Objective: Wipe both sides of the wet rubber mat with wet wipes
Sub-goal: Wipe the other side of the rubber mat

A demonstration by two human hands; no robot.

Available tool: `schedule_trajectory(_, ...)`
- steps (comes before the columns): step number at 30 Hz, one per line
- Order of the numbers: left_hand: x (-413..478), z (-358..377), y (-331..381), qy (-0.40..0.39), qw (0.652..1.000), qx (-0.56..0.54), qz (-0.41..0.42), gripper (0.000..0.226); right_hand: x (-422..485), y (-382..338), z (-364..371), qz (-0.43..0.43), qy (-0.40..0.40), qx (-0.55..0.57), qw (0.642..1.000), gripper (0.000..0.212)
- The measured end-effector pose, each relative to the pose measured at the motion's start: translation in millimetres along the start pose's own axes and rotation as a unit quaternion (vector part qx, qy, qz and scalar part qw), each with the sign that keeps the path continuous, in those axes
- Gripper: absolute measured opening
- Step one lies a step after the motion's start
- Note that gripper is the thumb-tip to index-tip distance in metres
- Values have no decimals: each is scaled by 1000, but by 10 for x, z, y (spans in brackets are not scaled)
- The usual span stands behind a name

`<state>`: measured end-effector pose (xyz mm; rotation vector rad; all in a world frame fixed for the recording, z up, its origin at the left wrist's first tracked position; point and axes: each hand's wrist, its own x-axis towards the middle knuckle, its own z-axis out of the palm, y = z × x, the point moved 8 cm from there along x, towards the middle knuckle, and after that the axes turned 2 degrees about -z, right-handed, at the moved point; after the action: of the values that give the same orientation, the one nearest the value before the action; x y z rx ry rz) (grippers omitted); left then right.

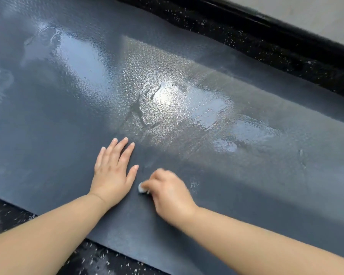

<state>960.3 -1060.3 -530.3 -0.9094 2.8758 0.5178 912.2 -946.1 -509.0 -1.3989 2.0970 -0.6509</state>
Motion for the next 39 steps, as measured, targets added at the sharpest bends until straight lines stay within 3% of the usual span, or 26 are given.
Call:
schedule_trajectory(2,5,-1,-10,-2,1000,-2,-2,77,-5,-39,-51,-23,-21,29,999,29)
schedule_trajectory(5,10,-18,-10,-3,1000,7,-1,79,144,469,-780,61,172,27,983,27)
schedule_trajectory(7,14,-32,1,-6,1000,20,0,79,214,945,-1244,144,240,-39,959,28)
schedule_trajectory(10,16,-53,19,-10,999,49,5,77,244,1527,-1526,255,224,-86,937,29)
schedule_trajectory(13,23,-57,34,-23,997,79,0,69,205,1452,-1309,277,196,-104,935,28)
schedule_trajectory(15,35,-46,41,-29,995,96,-5,62,137,1103,-980,217,175,-121,953,28)
schedule_trajectory(18,45,-18,50,-47,989,140,-12,61,-60,474,-288,102,51,-90,989,34)
schedule_trajectory(20,51,-20,42,-58,985,163,-15,63,-211,129,75,37,-47,-45,997,34)
schedule_trajectory(22,63,-20,23,-76,982,171,-15,63,-282,-5,141,4,-87,-13,996,33)
schedule_trajectory(24,81,-14,11,-99,980,173,-7,63,-241,124,-122,35,-27,14,999,30)
schedule_trajectory(26,106,-6,13,-109,978,179,0,64,-194,486,-538,116,81,4,990,23)
schedule_trajectory(28,122,1,10,-106,977,186,7,64,-206,900,-874,204,132,-37,969,20)
schedule_trajectory(31,112,-5,-43,-87,977,190,29,64,-260,1281,-1067,299,146,-86,939,24)
schedule_trajectory(35,148,-49,-78,-70,983,160,59,61,-199,1105,-867,355,134,-129,916,28)
schedule_trajectory(39,224,-81,-79,-73,976,170,114,59,-154,392,-219,322,93,-103,936,29)
